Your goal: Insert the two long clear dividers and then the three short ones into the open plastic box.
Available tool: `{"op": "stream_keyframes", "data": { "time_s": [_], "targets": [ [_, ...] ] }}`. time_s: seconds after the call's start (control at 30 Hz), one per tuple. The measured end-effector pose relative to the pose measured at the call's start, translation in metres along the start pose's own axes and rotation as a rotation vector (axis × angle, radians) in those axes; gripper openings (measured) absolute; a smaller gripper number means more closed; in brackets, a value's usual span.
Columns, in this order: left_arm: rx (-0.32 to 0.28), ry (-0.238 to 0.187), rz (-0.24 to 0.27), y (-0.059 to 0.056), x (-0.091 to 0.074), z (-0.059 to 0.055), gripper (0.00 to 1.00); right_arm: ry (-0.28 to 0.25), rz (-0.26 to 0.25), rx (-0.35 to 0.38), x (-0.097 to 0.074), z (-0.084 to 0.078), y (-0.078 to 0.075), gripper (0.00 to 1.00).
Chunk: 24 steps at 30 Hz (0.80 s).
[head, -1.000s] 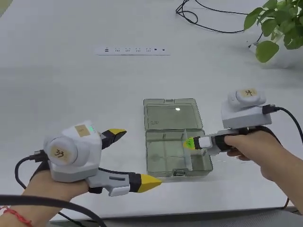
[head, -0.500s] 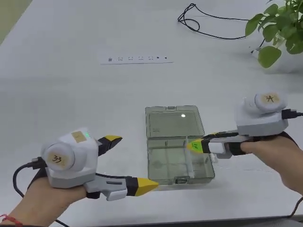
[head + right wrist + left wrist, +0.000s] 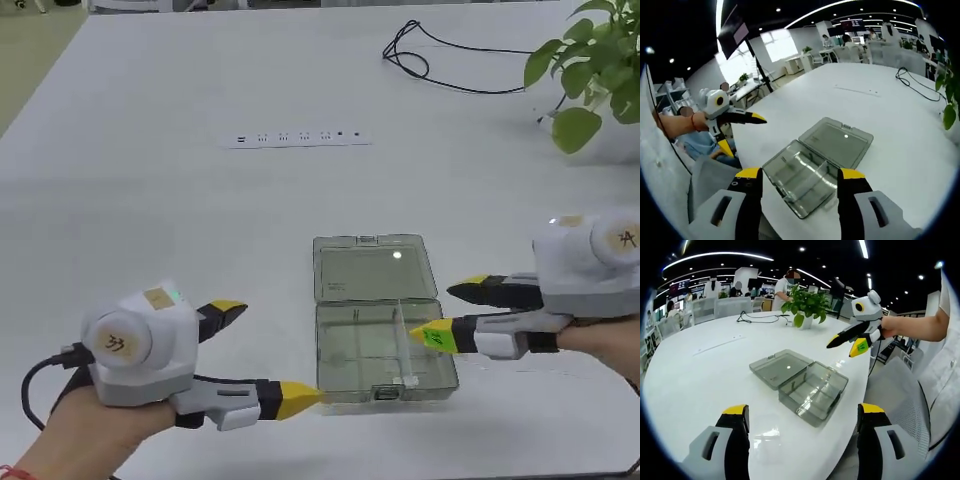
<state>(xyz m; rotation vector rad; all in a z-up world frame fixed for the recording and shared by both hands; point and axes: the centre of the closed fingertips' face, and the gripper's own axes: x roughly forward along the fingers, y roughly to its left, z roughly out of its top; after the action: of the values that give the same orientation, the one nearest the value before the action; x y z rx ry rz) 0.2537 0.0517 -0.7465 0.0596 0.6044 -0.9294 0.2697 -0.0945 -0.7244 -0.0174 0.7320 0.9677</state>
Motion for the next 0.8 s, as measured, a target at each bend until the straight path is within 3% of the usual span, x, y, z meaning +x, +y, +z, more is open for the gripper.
{"op": "stream_keyframes", "data": {
  "time_s": [0.23,0.47,0.63,0.7,0.73,0.8],
  "targets": [
    [-0.018,0.028,0.03,0.007,-0.003,-0.007,0.87,-0.017,0.039,-0.103,-0.01,-0.003,0.005,0.7],
    [-0.031,0.086,0.07,0.018,-0.006,-0.019,0.83,-0.012,0.059,-0.181,-0.022,-0.016,0.006,0.78],
    [-0.029,0.161,0.101,0.028,-0.005,-0.033,0.79,-0.011,0.052,-0.203,-0.034,-0.026,0.001,0.78],
    [-0.055,0.252,0.115,0.03,-0.007,-0.05,0.77,-0.015,0.043,-0.209,-0.039,-0.03,-0.003,0.78],
    [-0.032,0.228,0.115,0.034,-0.003,-0.047,0.76,-0.013,0.04,-0.211,-0.04,-0.031,-0.004,0.78],
    [-0.043,0.254,0.121,0.036,-0.001,-0.053,0.75,-0.013,0.037,-0.212,-0.044,-0.036,-0.006,0.78]
  ]
}}
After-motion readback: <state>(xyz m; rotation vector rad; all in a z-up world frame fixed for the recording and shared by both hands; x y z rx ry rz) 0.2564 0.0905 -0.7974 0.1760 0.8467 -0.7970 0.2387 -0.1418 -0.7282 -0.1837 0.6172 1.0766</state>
